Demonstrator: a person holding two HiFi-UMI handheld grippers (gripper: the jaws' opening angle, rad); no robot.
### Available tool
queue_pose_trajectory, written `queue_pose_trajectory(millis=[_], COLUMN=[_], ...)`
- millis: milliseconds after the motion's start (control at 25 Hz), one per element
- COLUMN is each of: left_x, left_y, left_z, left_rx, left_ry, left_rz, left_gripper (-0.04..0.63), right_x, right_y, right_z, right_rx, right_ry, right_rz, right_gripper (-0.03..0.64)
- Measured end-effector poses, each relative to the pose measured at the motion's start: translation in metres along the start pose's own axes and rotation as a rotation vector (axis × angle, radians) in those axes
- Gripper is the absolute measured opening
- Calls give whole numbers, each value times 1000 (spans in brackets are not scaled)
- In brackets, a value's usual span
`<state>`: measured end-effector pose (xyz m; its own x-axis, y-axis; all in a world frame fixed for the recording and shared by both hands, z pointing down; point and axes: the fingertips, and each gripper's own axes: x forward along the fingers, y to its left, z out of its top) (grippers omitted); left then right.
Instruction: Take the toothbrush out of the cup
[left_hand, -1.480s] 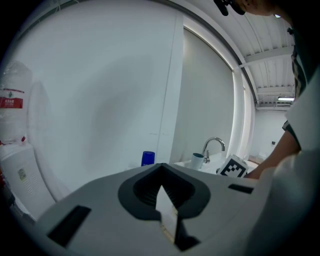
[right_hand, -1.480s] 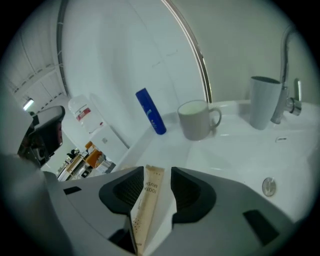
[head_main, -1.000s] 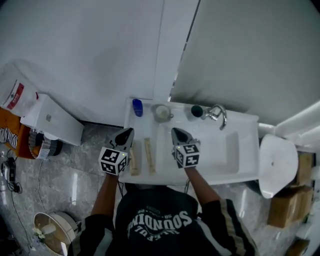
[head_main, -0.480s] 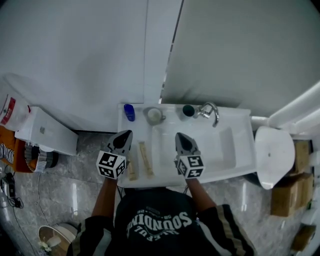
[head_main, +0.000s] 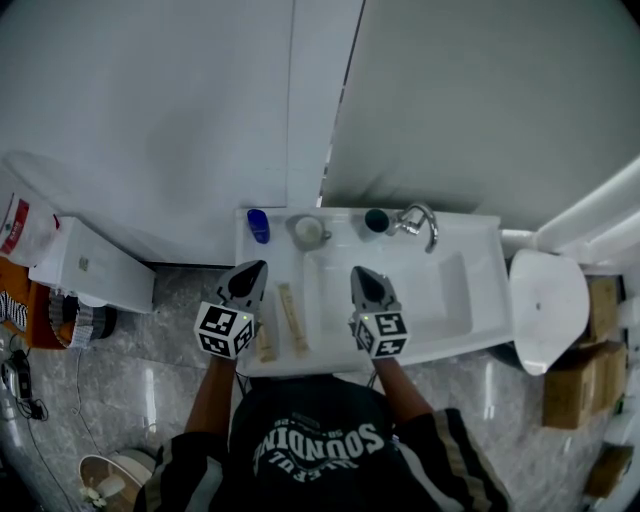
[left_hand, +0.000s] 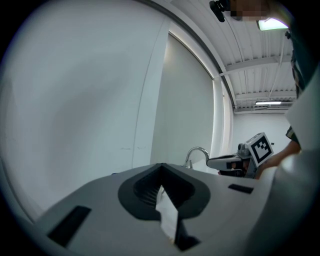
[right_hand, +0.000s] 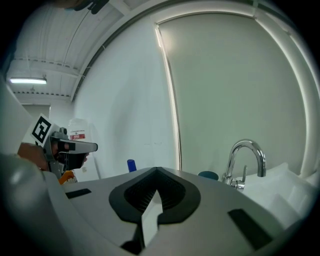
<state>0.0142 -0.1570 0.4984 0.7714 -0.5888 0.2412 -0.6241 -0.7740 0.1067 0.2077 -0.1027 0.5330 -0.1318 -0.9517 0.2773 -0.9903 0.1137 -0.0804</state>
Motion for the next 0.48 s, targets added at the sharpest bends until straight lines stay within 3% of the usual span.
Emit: queue_pose_trajectory(millis=[480], left_x=[3], left_y=[0], left_z=[0], left_rx=[-1], left_ry=[4], left_rz=[-12], left_gripper=[-2], right_x=[3], right_y=[5], right_z=[-2], right_rx=[-10], right_ry=[8], right_rz=[16], right_gripper=[-5])
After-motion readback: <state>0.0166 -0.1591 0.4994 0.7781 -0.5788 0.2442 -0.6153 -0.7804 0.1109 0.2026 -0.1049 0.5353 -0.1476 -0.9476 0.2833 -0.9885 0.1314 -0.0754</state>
